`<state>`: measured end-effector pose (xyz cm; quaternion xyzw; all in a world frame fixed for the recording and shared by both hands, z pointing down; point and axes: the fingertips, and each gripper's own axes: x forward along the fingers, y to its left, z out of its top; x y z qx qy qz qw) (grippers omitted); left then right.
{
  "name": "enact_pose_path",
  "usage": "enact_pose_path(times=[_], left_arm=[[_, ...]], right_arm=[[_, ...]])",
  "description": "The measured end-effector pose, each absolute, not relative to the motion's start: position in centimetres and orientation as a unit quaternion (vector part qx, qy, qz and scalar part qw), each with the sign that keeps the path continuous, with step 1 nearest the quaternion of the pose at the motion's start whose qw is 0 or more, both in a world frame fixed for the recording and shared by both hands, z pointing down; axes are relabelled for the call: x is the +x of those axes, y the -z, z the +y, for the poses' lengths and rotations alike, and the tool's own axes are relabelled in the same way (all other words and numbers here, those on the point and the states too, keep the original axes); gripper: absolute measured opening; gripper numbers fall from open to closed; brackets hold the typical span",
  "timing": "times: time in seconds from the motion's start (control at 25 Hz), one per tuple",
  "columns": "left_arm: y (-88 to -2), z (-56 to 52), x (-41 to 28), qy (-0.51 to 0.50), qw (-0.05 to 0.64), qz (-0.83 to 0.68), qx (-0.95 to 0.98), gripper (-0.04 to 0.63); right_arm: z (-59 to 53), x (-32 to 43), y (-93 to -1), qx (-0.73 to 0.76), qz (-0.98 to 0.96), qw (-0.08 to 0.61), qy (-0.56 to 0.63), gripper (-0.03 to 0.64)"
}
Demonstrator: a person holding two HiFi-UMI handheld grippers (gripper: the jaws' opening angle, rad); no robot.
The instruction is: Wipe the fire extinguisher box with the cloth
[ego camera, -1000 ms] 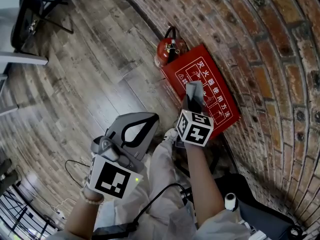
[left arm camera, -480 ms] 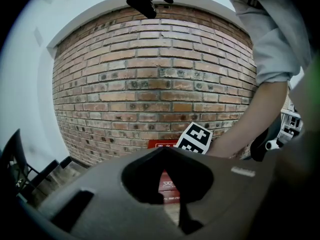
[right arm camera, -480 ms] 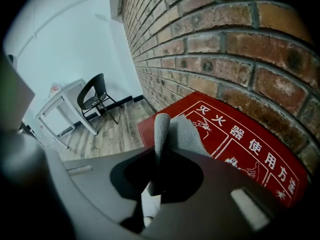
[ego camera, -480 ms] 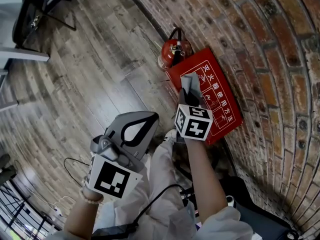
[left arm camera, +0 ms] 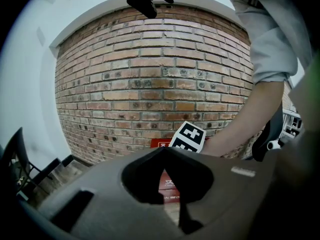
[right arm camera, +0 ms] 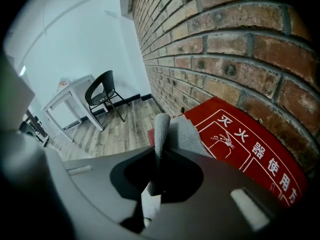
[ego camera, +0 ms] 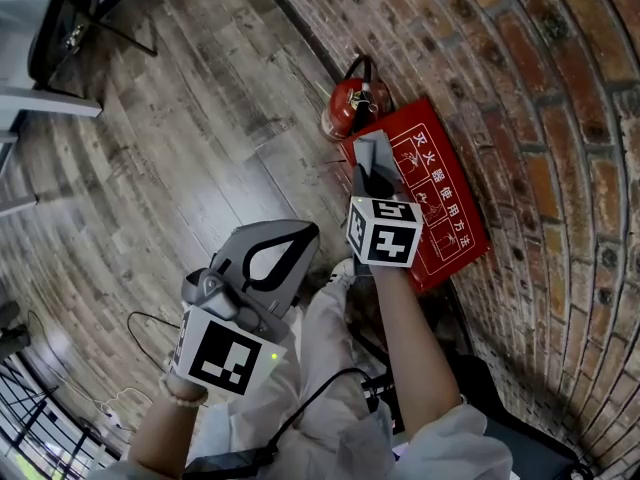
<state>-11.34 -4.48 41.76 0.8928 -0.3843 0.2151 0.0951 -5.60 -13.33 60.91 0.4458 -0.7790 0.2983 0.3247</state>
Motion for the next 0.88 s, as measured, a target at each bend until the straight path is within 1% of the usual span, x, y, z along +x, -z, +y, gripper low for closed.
enact_pose_path(times=[0.6,0.88], left_arm=[[-41.8,-4.1,-12.0,-0.218,0.095,-0.398,0.886,-0.003],[-41.3,-3.7,-11.8,-0.215,0.09,-0.403,0.885,-0.003]], right_arm=[[-14.1,-8.6,-61.0,0.392,-0.811,0.352,-0.255,0.018],[-14.2,-8.1,-60.4,0.401,-0.813,0.344,-0.245,0.018]])
